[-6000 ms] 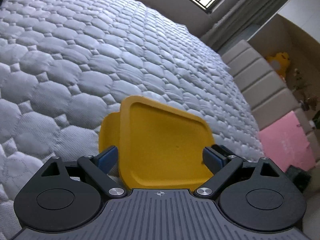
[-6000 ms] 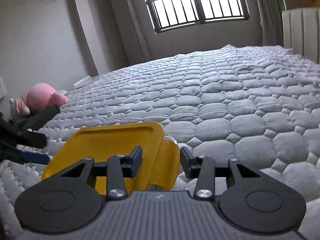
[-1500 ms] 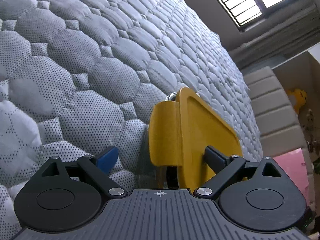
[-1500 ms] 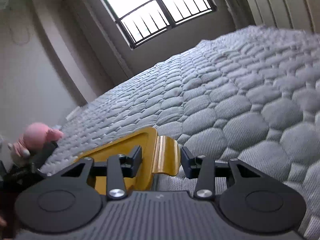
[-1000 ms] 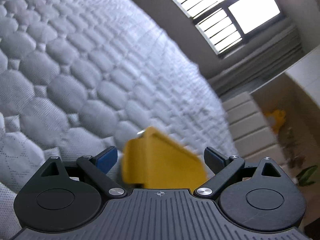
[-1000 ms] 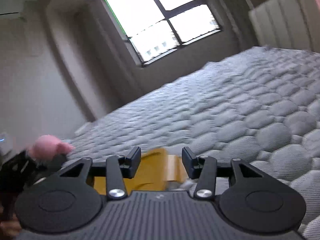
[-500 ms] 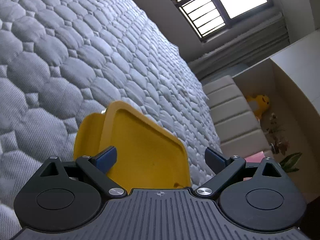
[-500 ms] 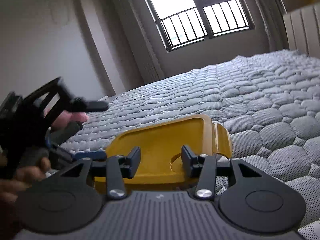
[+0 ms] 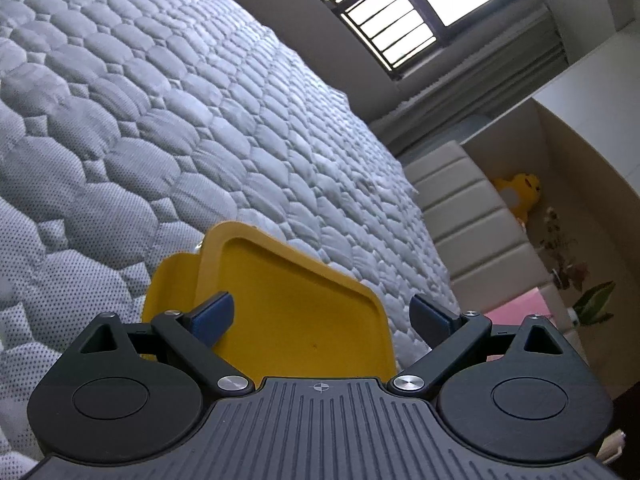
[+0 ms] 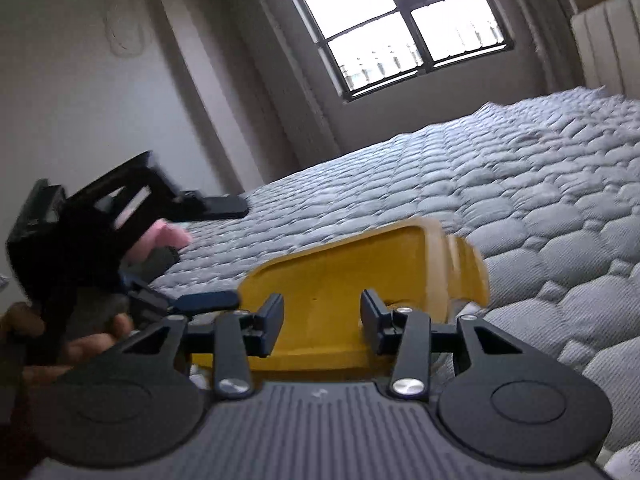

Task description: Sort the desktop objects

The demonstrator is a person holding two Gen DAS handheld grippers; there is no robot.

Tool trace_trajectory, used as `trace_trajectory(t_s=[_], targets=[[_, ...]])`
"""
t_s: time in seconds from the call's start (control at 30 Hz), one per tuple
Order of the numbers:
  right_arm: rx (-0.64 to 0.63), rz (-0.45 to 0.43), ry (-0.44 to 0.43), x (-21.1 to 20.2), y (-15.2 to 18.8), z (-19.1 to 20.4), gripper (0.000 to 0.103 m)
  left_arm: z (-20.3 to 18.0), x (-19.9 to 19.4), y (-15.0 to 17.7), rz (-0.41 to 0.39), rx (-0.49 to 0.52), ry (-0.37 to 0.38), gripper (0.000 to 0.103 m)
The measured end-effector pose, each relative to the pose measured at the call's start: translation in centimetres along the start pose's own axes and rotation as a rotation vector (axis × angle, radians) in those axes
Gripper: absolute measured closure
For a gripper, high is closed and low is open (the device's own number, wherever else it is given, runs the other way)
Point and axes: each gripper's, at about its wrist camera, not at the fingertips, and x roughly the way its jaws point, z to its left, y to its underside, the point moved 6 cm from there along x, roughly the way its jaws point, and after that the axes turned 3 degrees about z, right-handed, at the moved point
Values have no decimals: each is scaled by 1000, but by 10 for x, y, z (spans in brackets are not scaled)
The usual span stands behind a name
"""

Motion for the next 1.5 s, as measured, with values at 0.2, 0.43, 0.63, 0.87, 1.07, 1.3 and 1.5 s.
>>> trace_trajectory(t_s=[0.2, 0.43, 0.63, 0.87, 1.07, 1.3, 1.5], targets=[[-44, -17, 37, -1, 5, 10, 58, -7, 3, 2, 4, 66, -39, 5], [-23, -11, 42, -10, -1, 11, 59, -11, 0, 0, 25, 96, -74, 5], [-69, -181, 234, -40, -34, -17, 37, -39, -30, 14, -28, 281, -198, 5], [106, -85, 249, -23, -26, -56, 43, -46, -26, 28, 48, 310, -178, 5], [115, -29, 201, -6, -5, -59, 50, -29, -15, 28, 60, 302, -227, 5], [99, -29, 176, 0, 6, -51, 43, -19, -7, 23, 32, 335, -312, 5], [77, -23, 190, 8, 4, -49, 37, 3, -5, 15, 19, 252, -313, 5]])
